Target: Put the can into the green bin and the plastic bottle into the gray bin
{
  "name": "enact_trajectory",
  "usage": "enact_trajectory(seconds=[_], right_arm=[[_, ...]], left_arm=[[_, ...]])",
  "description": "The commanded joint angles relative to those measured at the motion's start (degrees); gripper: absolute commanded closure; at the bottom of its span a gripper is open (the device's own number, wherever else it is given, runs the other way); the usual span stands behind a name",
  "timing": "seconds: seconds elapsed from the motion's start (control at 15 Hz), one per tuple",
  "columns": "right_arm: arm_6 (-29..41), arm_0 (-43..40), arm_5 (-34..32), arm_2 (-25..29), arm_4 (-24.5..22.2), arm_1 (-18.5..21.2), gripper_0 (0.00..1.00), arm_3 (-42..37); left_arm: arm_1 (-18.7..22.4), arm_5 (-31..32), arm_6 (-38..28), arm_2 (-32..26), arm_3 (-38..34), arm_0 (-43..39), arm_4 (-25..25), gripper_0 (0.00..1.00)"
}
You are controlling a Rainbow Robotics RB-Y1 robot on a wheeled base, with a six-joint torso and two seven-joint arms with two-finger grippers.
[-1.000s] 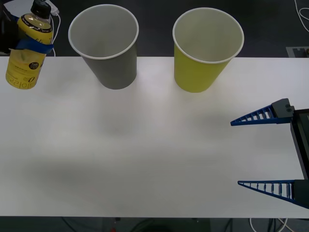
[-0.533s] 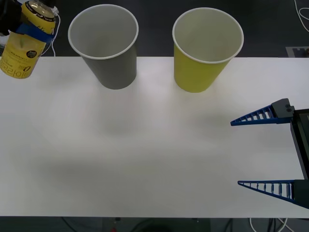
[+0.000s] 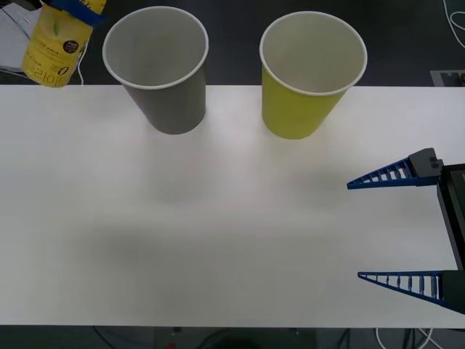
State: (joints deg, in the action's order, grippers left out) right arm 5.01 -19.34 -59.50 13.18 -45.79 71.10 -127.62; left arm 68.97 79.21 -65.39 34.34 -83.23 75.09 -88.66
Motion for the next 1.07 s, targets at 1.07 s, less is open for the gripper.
enact_trajectory(seconds=[1.07], right_arm=[[0.0, 0.0, 0.0, 0.0, 0.0, 0.0, 0.0, 0.0]], left_arm=[[-19.31, -1.95, 5.97, 9.96, 26.63, 16.84, -3.63, 1.0]])
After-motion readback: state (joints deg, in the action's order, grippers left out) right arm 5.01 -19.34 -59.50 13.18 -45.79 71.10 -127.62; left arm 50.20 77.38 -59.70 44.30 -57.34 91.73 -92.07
